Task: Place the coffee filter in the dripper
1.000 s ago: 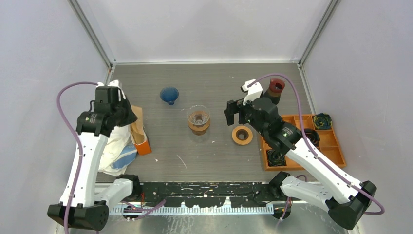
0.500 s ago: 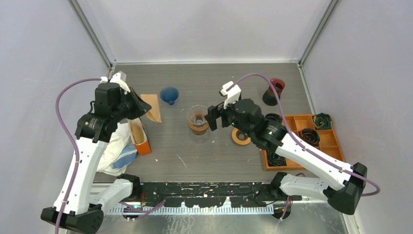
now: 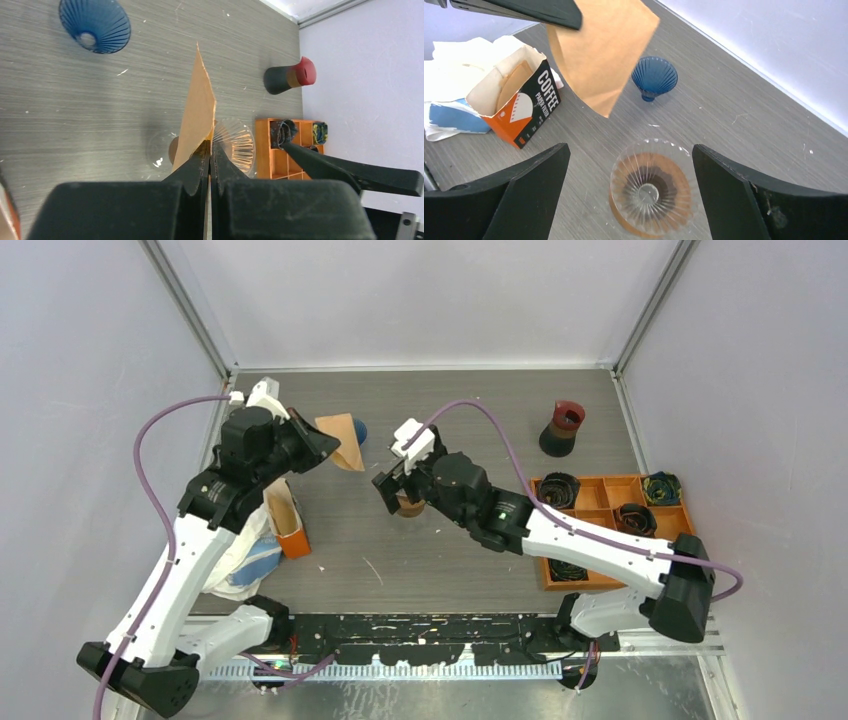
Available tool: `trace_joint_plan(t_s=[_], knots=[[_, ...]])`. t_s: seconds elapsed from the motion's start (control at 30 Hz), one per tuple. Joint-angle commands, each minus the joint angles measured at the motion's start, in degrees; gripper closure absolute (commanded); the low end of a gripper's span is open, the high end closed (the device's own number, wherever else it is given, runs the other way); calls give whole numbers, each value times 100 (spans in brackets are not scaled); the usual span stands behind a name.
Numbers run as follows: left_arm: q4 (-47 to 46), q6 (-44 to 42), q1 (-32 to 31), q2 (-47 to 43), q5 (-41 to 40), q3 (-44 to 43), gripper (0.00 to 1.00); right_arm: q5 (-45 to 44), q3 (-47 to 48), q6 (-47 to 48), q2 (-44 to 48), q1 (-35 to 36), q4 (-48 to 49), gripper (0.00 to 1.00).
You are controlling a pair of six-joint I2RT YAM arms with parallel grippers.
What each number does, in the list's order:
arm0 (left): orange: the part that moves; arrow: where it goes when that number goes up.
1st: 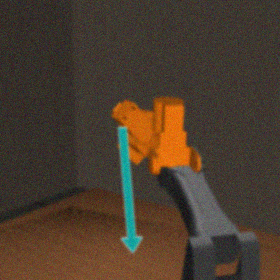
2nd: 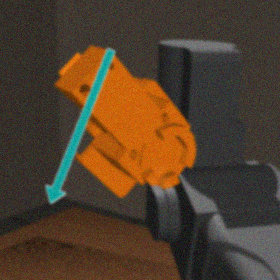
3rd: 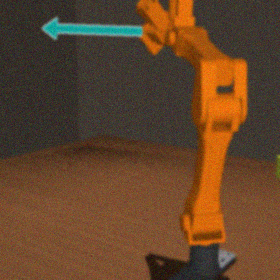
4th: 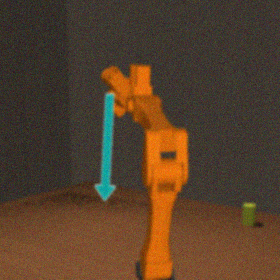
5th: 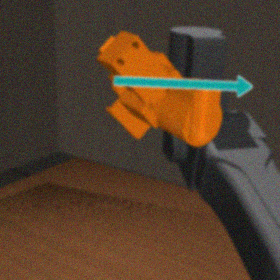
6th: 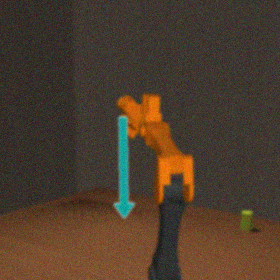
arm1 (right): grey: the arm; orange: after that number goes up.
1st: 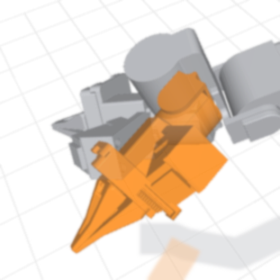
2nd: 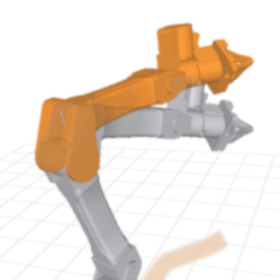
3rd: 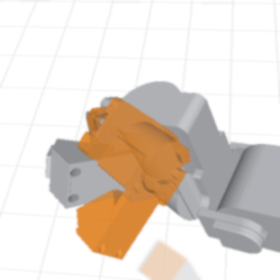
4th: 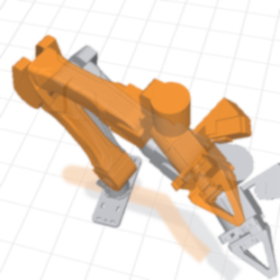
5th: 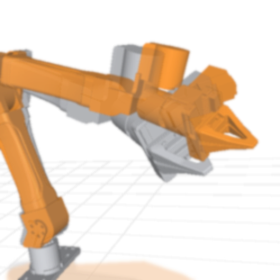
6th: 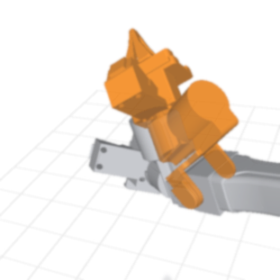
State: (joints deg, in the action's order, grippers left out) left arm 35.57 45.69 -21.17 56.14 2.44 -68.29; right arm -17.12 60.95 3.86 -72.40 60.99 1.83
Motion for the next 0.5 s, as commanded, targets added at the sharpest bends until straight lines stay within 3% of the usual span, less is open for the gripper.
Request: trace_joint_plan(t_s=[0.0,0.33,0.47], knots=[[-719,238,-303,6,-462,-117,100,-255,460,418,-283,148,979,1],[-995,504,-604,218,-711,-57,100,-612,226,858,-548,240,2240,5],[-1065,560,-674,211,-811,-44,100,-629,258,908,-754,247,2420,13]])
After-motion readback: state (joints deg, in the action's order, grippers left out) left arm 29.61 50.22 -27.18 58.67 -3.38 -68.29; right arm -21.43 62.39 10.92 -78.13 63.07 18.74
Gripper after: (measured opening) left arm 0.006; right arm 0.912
